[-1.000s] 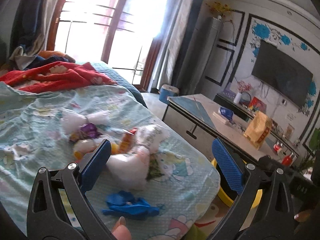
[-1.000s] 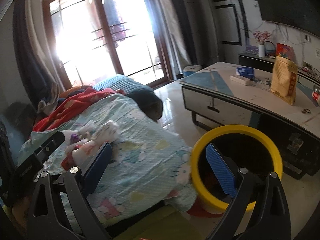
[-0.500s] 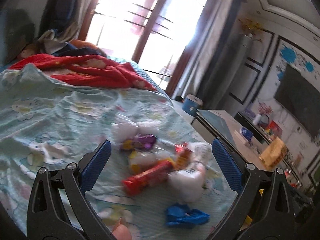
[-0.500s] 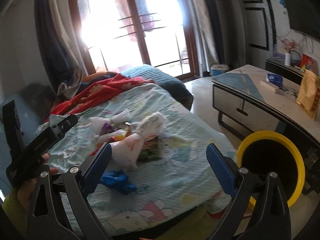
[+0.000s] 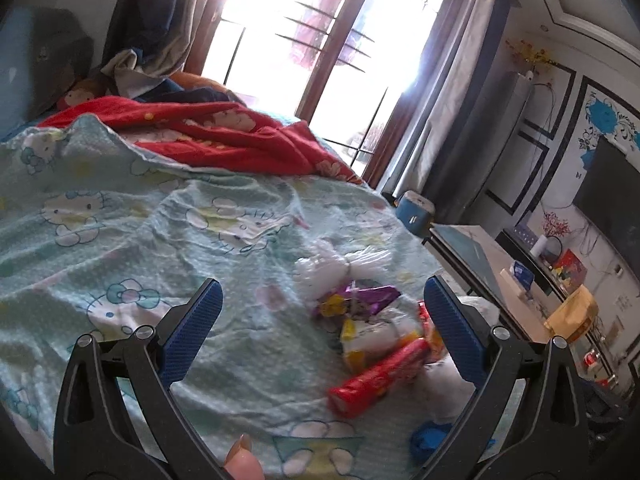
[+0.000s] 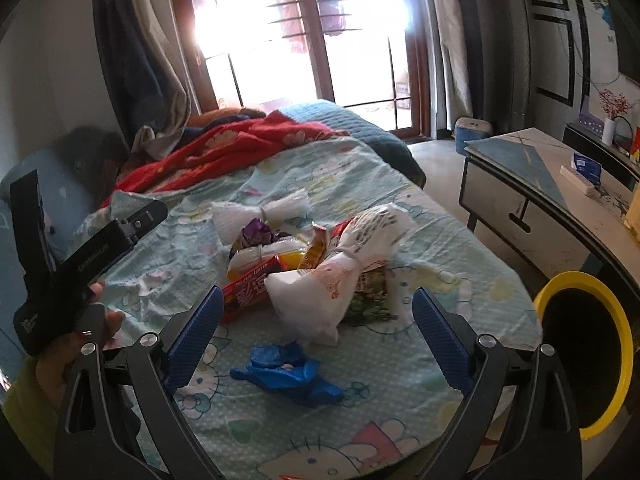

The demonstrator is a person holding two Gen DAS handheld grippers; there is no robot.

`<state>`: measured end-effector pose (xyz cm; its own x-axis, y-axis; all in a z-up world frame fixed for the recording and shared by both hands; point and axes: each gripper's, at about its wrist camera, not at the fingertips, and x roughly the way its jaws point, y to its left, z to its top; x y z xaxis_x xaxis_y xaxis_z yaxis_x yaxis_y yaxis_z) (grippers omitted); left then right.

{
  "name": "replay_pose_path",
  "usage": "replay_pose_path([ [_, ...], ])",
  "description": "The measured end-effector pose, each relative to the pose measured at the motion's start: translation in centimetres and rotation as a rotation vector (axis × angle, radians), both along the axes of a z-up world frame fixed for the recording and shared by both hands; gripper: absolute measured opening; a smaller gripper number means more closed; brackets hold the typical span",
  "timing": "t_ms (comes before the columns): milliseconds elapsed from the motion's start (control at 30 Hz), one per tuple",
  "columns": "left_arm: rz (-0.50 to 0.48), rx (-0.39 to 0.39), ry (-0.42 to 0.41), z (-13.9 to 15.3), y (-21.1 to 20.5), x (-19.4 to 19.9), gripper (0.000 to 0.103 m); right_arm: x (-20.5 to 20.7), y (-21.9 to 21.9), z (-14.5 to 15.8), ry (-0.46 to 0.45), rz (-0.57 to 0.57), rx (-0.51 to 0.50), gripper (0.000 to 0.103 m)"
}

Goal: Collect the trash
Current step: 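Grasp the white gloves with the left gripper while the right grasps the white printed bag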

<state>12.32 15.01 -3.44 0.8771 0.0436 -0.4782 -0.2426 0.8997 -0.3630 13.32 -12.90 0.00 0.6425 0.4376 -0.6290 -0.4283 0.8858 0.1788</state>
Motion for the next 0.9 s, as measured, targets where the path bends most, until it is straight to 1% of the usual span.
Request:
replay_pose_path([
  [167,-0.022,-0.014,0.04,-1.4,0.9,1.4,0.093,1.8,1.8,-1.9,0.057,-0.008,-0.005,0.093],
  [267,-0.038,-0.013,0.062,-1.9,1.2,2.7,0.09,2.9,2.5,-2.8,0.083,-0.017,-0.007,0.093],
  [367,-0.063,-0.017,0.086,-2.4,1.2,4.2,0.083,3.6,3.1,-3.3,0.097,-0.024,-0.009,0.093],
  [433,-0.081,-0.027,0.101,-2.8,1.2,5.3,0.076,4.0,3.4,-3.7,0.106,-0.029,-0.009,0.093],
  [467,-0.085,-0.031,0.107,-3.0,1.1,5.8,0.076,4.3,3.5,-4.0,0.114,-0.037,-0.01,0.093],
  [533,-0.09,-0.044,0.119,-3.3,1.2,6.8,0.07,4.8,3.6,-4.4,0.132,-0.041,-0.001,0.093],
  [667,-0.086,-0.09,0.129,-3.7,2.0,8.2,0.066,5.2,3.9,-5.2,0.159,-0.042,0.009,0.092],
  [733,-0.088,-0.106,0.131,-3.8,2.2,8.9,0.061,5.3,3.8,-5.5,0.175,-0.04,0.019,0.086],
  [767,-0.089,-0.112,0.134,-3.8,2.3,9.1,0.058,5.4,3.8,-5.7,0.184,-0.039,0.018,0.078],
  [800,-0.093,-0.129,0.139,-4.0,2.5,9.4,0.052,5.4,3.8,-5.8,0.19,-0.037,0.018,0.071],
  [867,-0.098,-0.146,0.152,-4.3,2.5,9.8,0.043,5.4,3.6,-6.2,0.207,-0.032,0.027,0.067],
  [900,-0.103,-0.153,0.159,-4.5,2.5,9.9,0.031,5.4,3.5,-6.3,0.208,-0.031,0.036,0.064],
])
